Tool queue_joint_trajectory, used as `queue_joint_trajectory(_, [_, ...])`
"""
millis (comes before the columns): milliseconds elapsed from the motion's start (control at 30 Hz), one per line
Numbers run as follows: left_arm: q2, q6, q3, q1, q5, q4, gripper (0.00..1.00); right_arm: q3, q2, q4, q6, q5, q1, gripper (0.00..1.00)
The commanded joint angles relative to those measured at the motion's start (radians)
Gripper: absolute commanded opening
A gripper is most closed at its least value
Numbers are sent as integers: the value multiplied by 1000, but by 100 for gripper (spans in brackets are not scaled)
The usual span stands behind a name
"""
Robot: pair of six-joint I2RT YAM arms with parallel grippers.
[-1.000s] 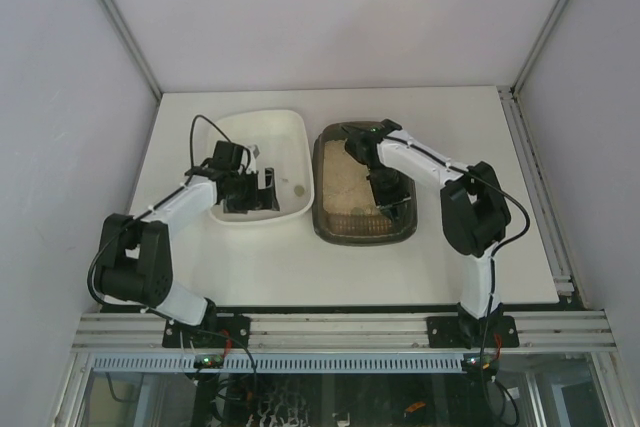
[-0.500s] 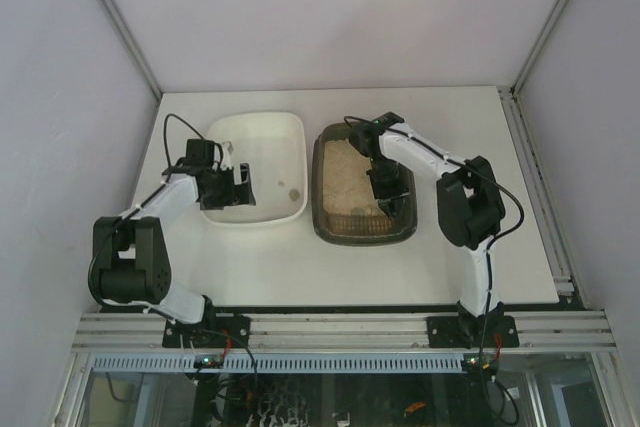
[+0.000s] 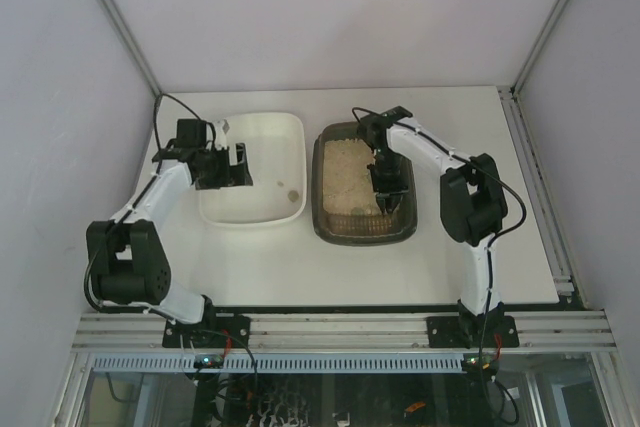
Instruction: Clean the litter box
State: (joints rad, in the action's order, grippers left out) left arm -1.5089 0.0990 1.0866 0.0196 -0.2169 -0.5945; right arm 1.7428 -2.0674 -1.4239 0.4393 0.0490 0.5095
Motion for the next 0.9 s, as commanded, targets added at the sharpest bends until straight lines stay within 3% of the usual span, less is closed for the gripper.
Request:
queue_joint_trajectory(0, [76,39,103,5,-61,-26,99,17,-13,66,-59,166,-2,0])
queue_joint_trajectory(200, [100,52,153,69,1,-50,99,1,-11,121,-69,282,-38,0])
queue_joint_trajectory(367, [91,40,175,184,108,-63,99,-64,-6,216,-64,430,-82,0])
queue_joint_trajectory(500, [61,71,200,221,102,-79,99,-113,6,273,-63,529,-103,0])
queue_joint_trajectory(867, [56,113,233,232,78,-114,98,-226,36,362,-48,564,-126,0])
